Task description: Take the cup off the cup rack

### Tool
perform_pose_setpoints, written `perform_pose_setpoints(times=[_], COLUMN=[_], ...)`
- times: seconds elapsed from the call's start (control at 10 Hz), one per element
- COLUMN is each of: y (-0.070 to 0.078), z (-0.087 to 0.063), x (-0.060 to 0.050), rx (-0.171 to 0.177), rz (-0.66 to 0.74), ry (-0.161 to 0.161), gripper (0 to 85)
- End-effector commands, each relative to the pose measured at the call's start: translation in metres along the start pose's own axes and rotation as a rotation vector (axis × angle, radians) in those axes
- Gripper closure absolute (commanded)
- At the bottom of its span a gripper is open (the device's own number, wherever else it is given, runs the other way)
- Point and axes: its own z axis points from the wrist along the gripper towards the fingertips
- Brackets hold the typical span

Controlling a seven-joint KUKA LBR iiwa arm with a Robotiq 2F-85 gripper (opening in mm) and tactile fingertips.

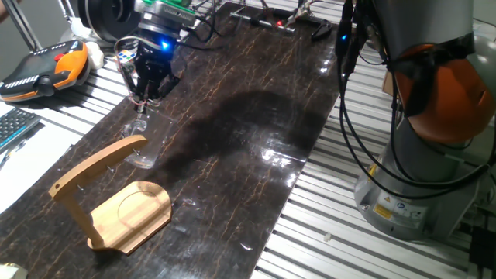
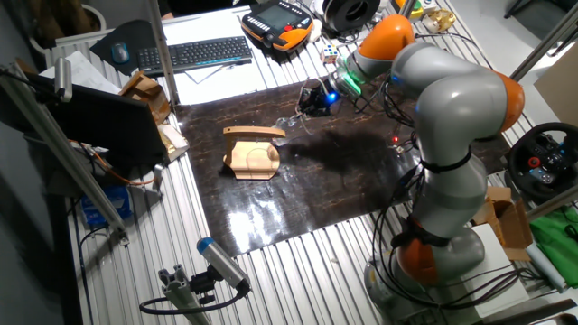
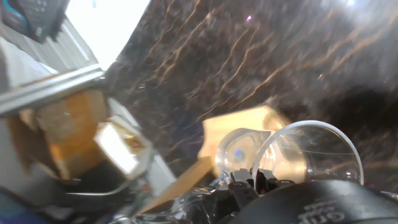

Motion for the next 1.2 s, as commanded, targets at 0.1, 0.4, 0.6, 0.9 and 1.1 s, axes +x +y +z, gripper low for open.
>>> perform_pose_setpoints(times=[0.1, 0.4, 0.6, 0.9, 1.1], y=[-0.008, -0.021, -0.028, -0.030, -0.029], z=[0.000, 0.000, 0.005, 0.008, 0.013], x=[-0.005, -0.010, -0.019, -0.023, -0.026], rx=[0.068, 0.201, 0.255, 0.352, 0.404], rz=[-0.097, -0.230, -0.283, -0.353, -0.377], ry=[-0.028, -0.097, -0.116, -0.120, -0.119], gripper=[83.0, 83.0, 83.0, 83.0, 83.0])
